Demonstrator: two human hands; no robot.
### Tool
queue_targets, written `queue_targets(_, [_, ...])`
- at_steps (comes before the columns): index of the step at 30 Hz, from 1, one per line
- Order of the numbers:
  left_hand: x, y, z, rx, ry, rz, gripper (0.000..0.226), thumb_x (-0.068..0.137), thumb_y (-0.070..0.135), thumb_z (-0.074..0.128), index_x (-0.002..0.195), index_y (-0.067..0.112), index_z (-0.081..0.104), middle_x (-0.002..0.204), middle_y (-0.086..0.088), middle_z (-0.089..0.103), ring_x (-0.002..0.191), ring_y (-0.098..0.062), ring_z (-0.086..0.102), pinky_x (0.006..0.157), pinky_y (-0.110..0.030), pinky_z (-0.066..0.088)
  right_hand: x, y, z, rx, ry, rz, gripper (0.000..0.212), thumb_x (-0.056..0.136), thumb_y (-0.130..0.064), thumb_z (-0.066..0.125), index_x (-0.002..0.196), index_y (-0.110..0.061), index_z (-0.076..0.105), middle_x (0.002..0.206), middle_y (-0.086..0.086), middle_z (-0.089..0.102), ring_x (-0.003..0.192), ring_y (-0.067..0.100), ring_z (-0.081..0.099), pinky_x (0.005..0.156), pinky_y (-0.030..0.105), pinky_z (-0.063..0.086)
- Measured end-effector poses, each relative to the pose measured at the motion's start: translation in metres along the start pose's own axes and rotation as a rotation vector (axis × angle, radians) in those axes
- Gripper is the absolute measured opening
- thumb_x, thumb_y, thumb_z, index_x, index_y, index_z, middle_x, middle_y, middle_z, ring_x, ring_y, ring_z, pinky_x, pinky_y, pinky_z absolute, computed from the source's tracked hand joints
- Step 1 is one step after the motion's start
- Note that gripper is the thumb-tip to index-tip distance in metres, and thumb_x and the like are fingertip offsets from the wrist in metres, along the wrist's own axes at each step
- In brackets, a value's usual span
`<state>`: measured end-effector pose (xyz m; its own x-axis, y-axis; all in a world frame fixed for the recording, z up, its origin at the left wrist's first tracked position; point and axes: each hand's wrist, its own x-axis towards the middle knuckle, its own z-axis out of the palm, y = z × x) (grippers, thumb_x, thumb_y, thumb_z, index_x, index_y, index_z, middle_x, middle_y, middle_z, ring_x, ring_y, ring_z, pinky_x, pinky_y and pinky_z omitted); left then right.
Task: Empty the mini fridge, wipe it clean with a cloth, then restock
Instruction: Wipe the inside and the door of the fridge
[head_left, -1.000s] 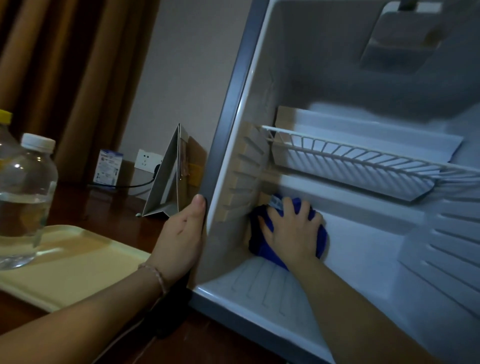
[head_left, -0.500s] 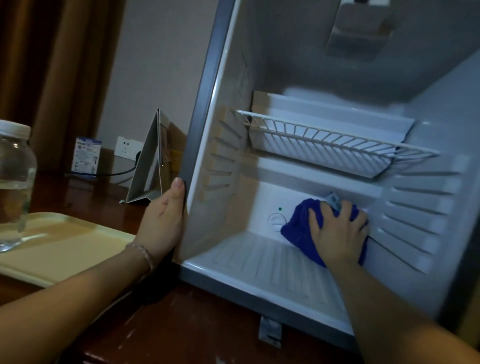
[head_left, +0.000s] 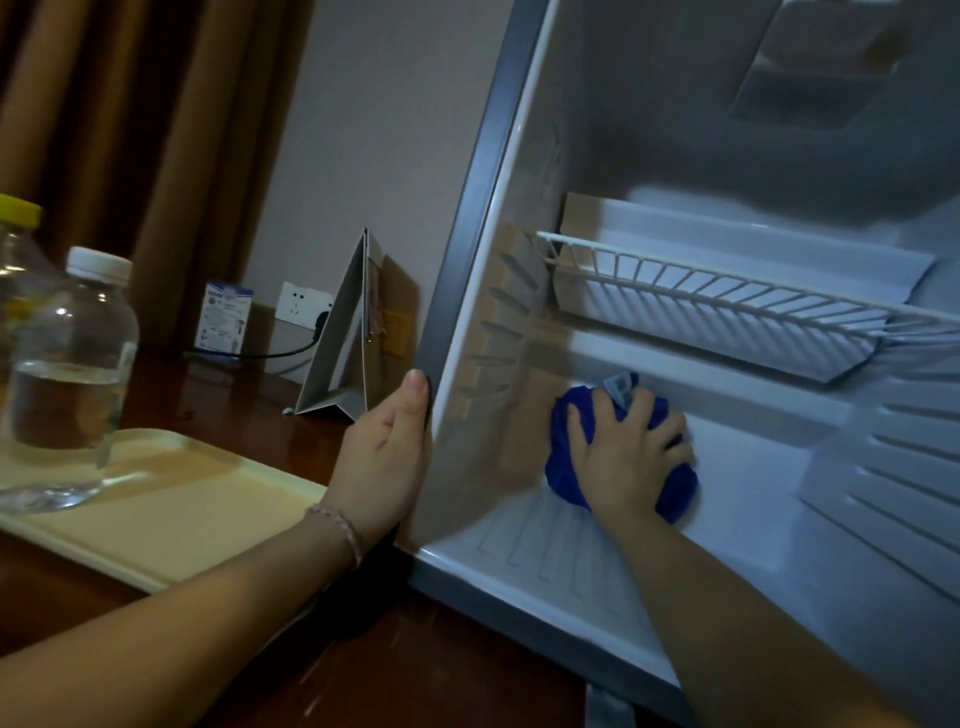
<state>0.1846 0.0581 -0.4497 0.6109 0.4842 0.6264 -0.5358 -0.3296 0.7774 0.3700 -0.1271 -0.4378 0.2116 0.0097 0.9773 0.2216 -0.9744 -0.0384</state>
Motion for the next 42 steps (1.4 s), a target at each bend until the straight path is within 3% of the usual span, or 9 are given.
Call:
queue_targets(6, [0.006, -0.012, 0.001, 0.058, 0.018, 0.036, 0.094, 0.087, 0.081, 0.022, 0.09, -0.003, 0.064, 0.083, -0.02, 0.068, 0.081, -0.031, 0.066, 0.079, -0.053, 0.054, 0.001, -0.03, 0.005, -0.079, -0.101, -0.218, 0.036, 0.077, -0.043, 0.076, 0.103, -0.02, 0.067, 0.117, 0.019, 0.052, 0.099, 0.043, 0.042, 0.075, 0.06, 0.041])
queue_targets(9, [0.006, -0.014, -0.001, 0.032, 0.01, 0.032, 0.102, 0.079, 0.088, 0.024, 0.092, -0.006, 0.062, 0.084, -0.024, 0.067, 0.083, -0.038, 0.066, 0.078, -0.057, 0.055, 0.004, -0.021, 0.004, -0.1, -0.125, -0.351, 0.033, 0.082, -0.048, 0.07, 0.104, -0.024, 0.066, 0.118, 0.017, 0.053, 0.099, 0.041, 0.041, 0.074, 0.061, 0.044])
queue_targets(16, [0.005, -0.012, -0.002, 0.031, -0.002, 0.033, 0.098, 0.082, 0.086, 0.025, 0.09, -0.004, 0.064, 0.082, -0.022, 0.068, 0.08, -0.036, 0.067, 0.077, -0.058, 0.055, 0.001, 0.006, -0.007, -0.149, -0.147, -0.422, 0.029, 0.089, -0.05, 0.062, 0.105, -0.026, 0.066, 0.125, 0.013, 0.056, 0.101, 0.041, 0.043, 0.075, 0.057, 0.041])
queue_targets(20, [0.001, -0.006, -0.003, 0.014, -0.025, 0.022, 0.093, 0.085, 0.083, 0.026, 0.089, 0.0, 0.068, 0.082, -0.016, 0.071, 0.079, -0.03, 0.069, 0.076, -0.057, 0.056, -0.001, 0.037, -0.021, -0.176, -0.198, -0.391, 0.028, 0.09, -0.049, 0.062, 0.103, -0.024, 0.066, 0.124, 0.014, 0.057, 0.103, 0.043, 0.044, 0.073, 0.059, 0.043])
queue_targets(27, [-0.001, -0.004, -0.004, 0.025, -0.014, 0.016, 0.078, 0.089, 0.07, 0.029, 0.087, 0.003, 0.069, 0.082, -0.011, 0.071, 0.081, -0.027, 0.069, 0.081, -0.055, 0.056, -0.012, 0.105, -0.054, -0.261, -0.404, -0.135, 0.04, 0.095, -0.051, 0.054, 0.127, -0.027, 0.06, 0.135, 0.015, 0.044, 0.114, 0.045, 0.035, 0.086, 0.06, 0.043])
queue_targets(31, [0.0, -0.005, -0.003, 0.027, 0.031, 0.058, 0.076, 0.096, 0.065, 0.029, 0.085, -0.001, 0.066, 0.082, -0.016, 0.069, 0.082, -0.03, 0.066, 0.08, -0.053, 0.054, -0.017, 0.119, -0.062, -0.251, -0.367, -0.044, 0.038, 0.092, -0.047, 0.059, 0.117, -0.019, 0.065, 0.129, 0.019, 0.045, 0.105, 0.043, 0.034, 0.079, 0.056, 0.047])
queue_targets(34, [0.0, -0.003, 0.0, 0.015, 0.064, 0.086, 0.074, 0.097, 0.061, 0.03, 0.071, -0.003, 0.057, 0.068, -0.014, 0.061, 0.067, -0.023, 0.06, 0.067, -0.039, 0.05, -0.017, 0.113, -0.062, -0.2, -0.375, 0.011, 0.039, 0.095, -0.047, 0.056, 0.119, -0.018, 0.064, 0.133, 0.019, 0.043, 0.108, 0.043, 0.032, 0.083, 0.056, 0.044])
queue_targets(37, [-0.002, 0.0, 0.003, 0.003, 0.11, 0.095, 0.061, 0.099, 0.052, 0.033, 0.054, 0.013, 0.04, 0.049, 0.003, 0.043, 0.049, -0.006, 0.04, 0.051, -0.023, 0.032, -0.016, 0.108, -0.059, -0.111, -0.405, 0.079, 0.045, 0.098, -0.05, 0.049, 0.128, -0.018, 0.06, 0.138, 0.022, 0.037, 0.116, 0.046, 0.033, 0.094, 0.056, 0.036])
queue_targets(42, [-0.001, -0.003, 0.004, 0.011, 0.111, 0.101, 0.059, 0.101, 0.049, 0.033, 0.056, 0.013, 0.042, 0.056, -0.004, 0.046, 0.048, -0.005, 0.041, 0.047, -0.017, 0.031, -0.008, 0.066, -0.058, -0.018, -0.473, -0.029, 0.042, 0.098, -0.051, 0.049, 0.129, -0.024, 0.057, 0.143, 0.016, 0.033, 0.119, 0.044, 0.031, 0.099, 0.054, 0.034])
